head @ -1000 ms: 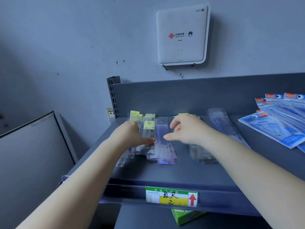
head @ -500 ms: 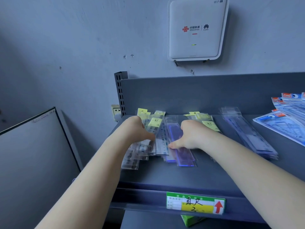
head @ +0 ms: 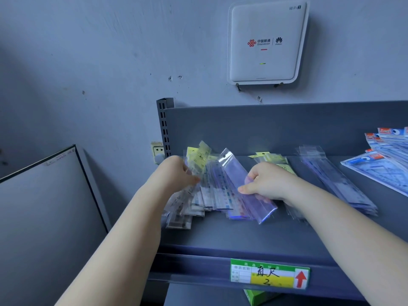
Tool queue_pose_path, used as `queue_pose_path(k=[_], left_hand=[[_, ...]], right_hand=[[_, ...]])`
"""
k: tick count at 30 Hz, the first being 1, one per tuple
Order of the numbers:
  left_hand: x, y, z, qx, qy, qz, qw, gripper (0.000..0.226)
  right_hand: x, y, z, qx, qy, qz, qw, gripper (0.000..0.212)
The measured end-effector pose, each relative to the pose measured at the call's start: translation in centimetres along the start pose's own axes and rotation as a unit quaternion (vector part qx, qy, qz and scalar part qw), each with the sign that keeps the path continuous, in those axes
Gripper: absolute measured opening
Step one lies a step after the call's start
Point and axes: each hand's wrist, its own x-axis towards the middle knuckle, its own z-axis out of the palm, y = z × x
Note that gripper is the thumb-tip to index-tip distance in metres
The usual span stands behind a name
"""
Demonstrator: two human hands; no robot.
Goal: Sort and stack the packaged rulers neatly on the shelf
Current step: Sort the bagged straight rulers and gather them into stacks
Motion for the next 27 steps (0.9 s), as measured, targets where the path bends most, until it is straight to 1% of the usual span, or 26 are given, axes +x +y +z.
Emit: queue_pose_path(k=[2, 4, 7, 11, 13, 16, 18, 22, 25, 27], left_hand=[[-0.2, -0.1, -0.3, -0.036, 0.001, 0.002, 0.999, 0.035], [-0.8, 0.0, -0.5, -0.091, 0.001, 0.005, 0.996, 0.029], [-1.6, 0.1, -0.8, -0.189, 0.013, 0.012, 0.982, 0.031], [-2.8, 0.5, -1.1, -0.325, 0.014, 0.0, 0.946, 0.026], [-3.3, 0.9, -1.1, -0.374, 0.021, -0.016, 0.927, 0.026], [-3.9, 1.6, -0.7, -0.401, 0.023, -0.039, 0.915, 0.02], [-4.2, 2.0, -0.3, -0.412, 0.006, -0.028, 0.911, 0.02], [-4.8, 3.2, 0.3, -0.44, -0.04, 0.019, 0.897, 0.02], [-5.1, 4.2, 0.8, -0.45, -0.062, 0.047, 0.89, 0.014], [-5.2, 5.0, 1.2, -0.444, -0.076, 0.059, 0.891, 0.013]], right_hand=[[-0.2, 0.1, -0.1, 0.022, 0.012, -0.008, 1.0, 0.022], [-0.3, 0.1, -0.2, 0.039, 0.022, -0.014, 0.999, 0.033], [-0.4, 0.3, -0.2, 0.086, 0.037, -0.028, 0.995, 0.041], [-0.8, 0.5, -0.4, 0.169, 0.065, -0.046, 0.982, 0.036], [-0.9, 0.5, -0.8, 0.189, 0.096, -0.043, 0.976, 0.031], [-1.2, 0.4, -2.0, 0.296, 0.122, -0.029, 0.947, 0.019], [-1.7, 0.6, -3.0, 0.332, 0.137, -0.031, 0.933, 0.019], [-2.7, 2.2, -4.8, 0.346, 0.158, -0.036, 0.924, 0.02], [-3.4, 3.9, -5.6, 0.333, 0.152, -0.041, 0.93, 0.019], [-3.9, 4.9, -6.2, 0.339, 0.146, -0.048, 0.928, 0.017]])
